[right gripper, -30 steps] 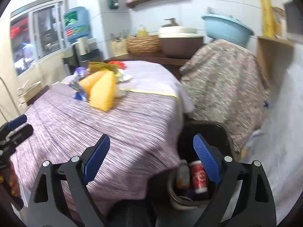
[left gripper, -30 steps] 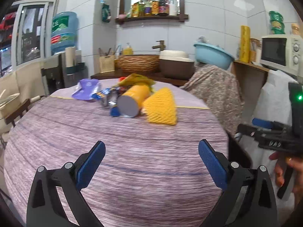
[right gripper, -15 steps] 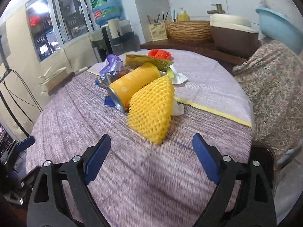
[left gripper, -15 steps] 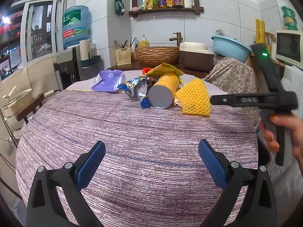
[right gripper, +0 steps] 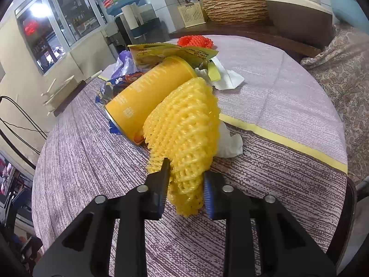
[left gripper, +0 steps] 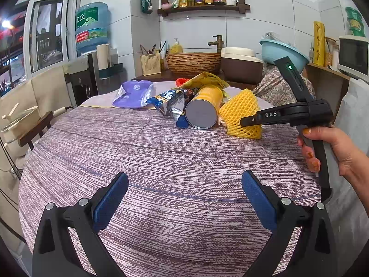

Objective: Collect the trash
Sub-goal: 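Grasp the yellow foam fruit net with the right tool, then grasp the yellow chip can with the left tool while the right tool holds the net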

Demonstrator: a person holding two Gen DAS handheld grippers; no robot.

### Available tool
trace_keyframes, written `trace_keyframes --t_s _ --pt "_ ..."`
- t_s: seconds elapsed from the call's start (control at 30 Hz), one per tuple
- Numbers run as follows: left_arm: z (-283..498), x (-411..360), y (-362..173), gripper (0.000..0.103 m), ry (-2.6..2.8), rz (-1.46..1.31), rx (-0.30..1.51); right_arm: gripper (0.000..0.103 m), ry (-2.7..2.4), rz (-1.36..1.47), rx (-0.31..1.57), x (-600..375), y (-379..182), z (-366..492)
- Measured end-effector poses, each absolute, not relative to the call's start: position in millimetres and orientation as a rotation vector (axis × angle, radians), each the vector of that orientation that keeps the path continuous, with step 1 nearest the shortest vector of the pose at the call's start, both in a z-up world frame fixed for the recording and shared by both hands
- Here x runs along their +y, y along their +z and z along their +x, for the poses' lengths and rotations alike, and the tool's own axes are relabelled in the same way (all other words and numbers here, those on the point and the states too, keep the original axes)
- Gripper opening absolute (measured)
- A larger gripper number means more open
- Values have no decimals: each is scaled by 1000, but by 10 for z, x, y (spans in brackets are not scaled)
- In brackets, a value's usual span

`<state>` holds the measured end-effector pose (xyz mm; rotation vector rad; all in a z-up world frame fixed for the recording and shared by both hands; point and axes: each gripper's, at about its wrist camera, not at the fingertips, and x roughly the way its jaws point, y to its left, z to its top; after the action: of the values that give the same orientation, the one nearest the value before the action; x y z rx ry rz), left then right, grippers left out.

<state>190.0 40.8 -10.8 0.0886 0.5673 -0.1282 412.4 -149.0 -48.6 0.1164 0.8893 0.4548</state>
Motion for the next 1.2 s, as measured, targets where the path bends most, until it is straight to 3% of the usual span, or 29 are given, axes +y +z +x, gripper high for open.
trace_keyframes --t_s 0.07,0.5,0.83,1.2 --pt "1916 405 -108 97 -129 90 568 17 478 130 868 -1521 -426 4060" --pt "2480 240 42 97 -235 149 591 17 482 155 762 -1824 -42 3420" --pt "3589 -319 345 79 -368 276 713 17 470 165 729 -1984 19 3013" --pt "4337 -665 -55 67 -303 464 890 17 464 197 731 -2195 -27 2727"
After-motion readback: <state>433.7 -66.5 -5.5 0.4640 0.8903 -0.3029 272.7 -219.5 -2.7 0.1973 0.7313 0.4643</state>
